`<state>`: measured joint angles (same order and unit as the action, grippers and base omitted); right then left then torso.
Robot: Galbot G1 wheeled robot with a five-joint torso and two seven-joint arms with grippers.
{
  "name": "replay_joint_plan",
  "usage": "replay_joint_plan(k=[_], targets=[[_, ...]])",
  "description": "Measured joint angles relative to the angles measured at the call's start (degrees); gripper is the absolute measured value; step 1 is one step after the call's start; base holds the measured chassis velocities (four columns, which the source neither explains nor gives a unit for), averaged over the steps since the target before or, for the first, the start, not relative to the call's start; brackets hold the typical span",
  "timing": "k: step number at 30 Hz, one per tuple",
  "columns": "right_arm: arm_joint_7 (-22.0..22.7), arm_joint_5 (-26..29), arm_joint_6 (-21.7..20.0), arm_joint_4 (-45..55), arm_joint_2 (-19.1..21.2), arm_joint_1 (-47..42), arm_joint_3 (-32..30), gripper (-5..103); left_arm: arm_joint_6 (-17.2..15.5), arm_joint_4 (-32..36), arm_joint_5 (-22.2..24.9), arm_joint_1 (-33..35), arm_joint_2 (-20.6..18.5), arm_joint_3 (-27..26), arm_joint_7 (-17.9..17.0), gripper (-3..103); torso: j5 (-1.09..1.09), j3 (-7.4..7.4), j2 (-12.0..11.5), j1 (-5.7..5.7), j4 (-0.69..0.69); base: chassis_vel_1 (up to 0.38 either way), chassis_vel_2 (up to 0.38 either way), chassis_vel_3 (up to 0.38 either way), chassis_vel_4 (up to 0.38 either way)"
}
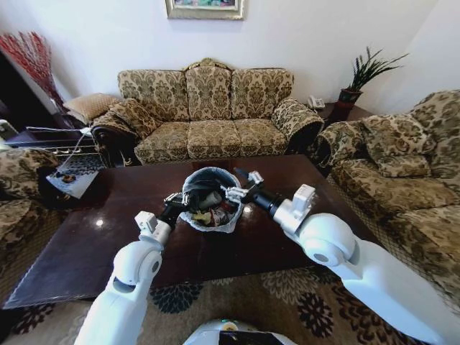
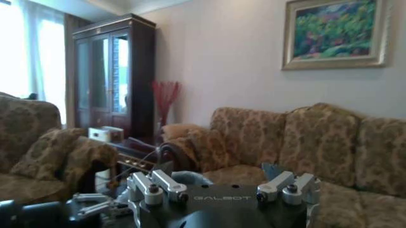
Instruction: Move to the front of the table and place the trash on the table into the trash bin.
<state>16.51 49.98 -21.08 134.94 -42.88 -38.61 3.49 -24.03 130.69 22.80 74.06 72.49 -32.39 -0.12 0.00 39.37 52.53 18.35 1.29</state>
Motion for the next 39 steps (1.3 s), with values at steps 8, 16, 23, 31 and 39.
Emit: replay_joint_plan(k=[8,16,23,31,39], targets=[[4.61,-7.42,-2.34,2.25,-3.33,-13.84,-9.75,100,0.64,0.87,-0.63,1.00,1.07,-2.76,-2.91,3,0.00,0.00,0.00,0.00,0.01,0.000,0.000,0.000,0.000],[4.05,-12.80,-1.67,4.40,-7.05,-27.34,-19.85,100,0.41,0.54,-1.16,1.10,1.32,-2.15,-3.26,3,0.00,0.00,0.00,0.00,0.00,0.004,-0.001,0.002,0.008],[1.94,-16.18,-0.75,6.12,-11.36,-37.68,-28.58,100,1.05,0.36,-1.04,1.15,0.78,-2.68,-3.71,3,0.00,0.00,0.00,0.01,0.01,0.095,-0.033,-0.013,0.107],[1.35,-19.58,0.04,8.26,-13.16,-42.14,-30.29,100,1.20,0.84,-1.02,1.35,0.93,-2.45,-3.77,3,0.01,0.00,0.00,0.02,-0.01,0.198,-0.119,-0.164,0.185],[1.22,-20.48,0.21,8.29,-13.76,-42.43,-28.95,100,1.86,1.81,-1.01,2.34,0.94,-3.03,-3.76,3,0.00,-0.01,0.01,-0.02,0.02,0.278,-0.254,-0.249,0.296]])
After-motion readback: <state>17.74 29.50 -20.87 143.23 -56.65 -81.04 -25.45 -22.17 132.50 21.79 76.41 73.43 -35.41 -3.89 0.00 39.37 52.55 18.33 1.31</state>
